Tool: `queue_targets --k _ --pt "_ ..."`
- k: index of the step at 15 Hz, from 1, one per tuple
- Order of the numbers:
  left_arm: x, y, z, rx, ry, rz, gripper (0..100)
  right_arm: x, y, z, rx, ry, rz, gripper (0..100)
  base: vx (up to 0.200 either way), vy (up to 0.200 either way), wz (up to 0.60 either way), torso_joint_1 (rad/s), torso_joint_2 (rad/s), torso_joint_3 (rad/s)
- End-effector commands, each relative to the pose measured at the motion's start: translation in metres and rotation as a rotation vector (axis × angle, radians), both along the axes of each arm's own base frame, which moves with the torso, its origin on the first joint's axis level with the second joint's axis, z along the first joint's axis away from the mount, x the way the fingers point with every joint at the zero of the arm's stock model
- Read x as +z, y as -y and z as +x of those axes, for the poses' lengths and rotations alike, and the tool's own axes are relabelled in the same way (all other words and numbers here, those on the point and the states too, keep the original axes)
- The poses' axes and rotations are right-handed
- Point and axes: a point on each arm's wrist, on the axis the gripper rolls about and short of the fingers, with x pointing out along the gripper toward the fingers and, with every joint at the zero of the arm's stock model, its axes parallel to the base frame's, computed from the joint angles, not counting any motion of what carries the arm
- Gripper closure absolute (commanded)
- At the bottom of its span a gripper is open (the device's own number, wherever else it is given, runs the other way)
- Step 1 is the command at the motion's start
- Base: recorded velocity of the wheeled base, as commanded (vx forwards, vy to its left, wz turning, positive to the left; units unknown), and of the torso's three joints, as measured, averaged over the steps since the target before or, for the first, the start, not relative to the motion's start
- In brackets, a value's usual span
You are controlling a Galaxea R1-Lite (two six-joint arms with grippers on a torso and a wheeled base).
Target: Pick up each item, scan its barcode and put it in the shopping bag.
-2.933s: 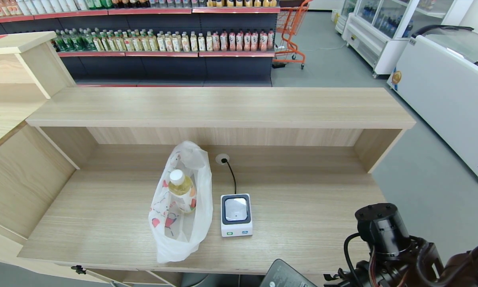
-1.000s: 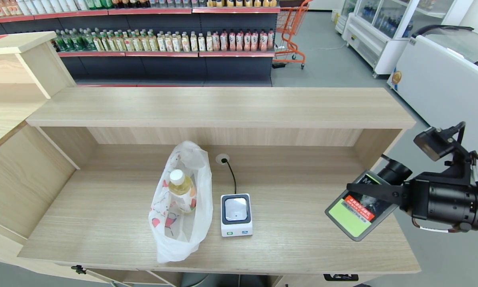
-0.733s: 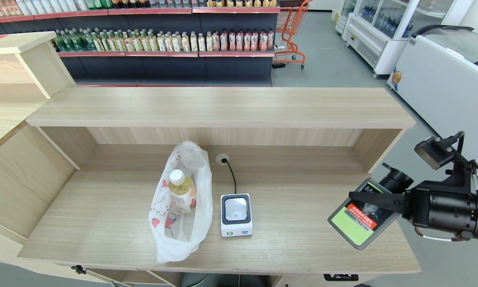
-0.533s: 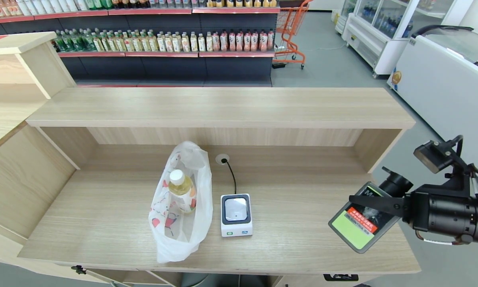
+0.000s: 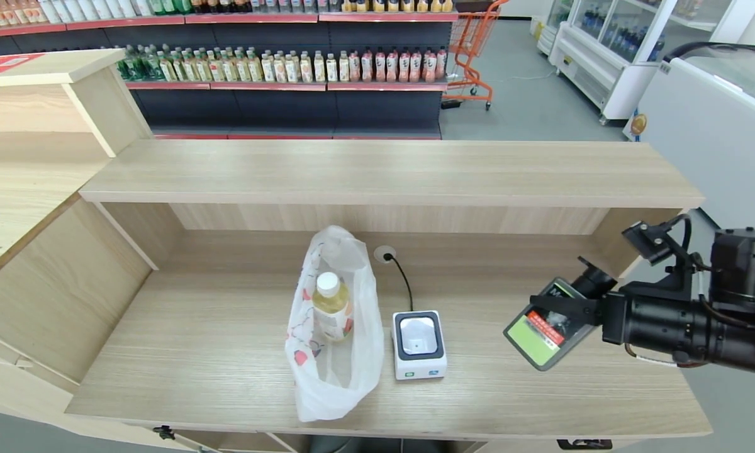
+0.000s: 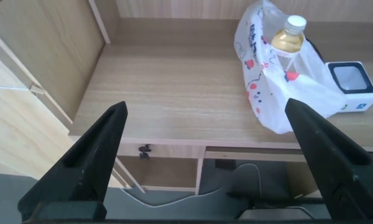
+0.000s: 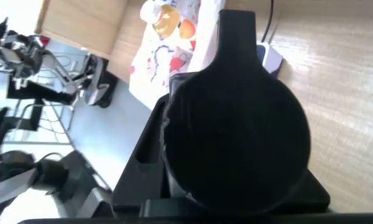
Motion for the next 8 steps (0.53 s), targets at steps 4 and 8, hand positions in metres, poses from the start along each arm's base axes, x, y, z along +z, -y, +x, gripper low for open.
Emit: queue_targets --k 4,8 --pt "0.000 0.000 0.000 0.000 0.000 -0.001 0 -0.063 -0.012 0.050 -0.014 -0.072 -0.103 100 0.000 0.000 0.00 0.000 0.00 0.000" --pt "0.000 0.000 0.000 -0.001 0.000 -0.001 0 -0.082 -0.021 0.066 0.014 -0.074 -0.123 100 0.000 0.000 0.00 0.000 0.00 0.000"
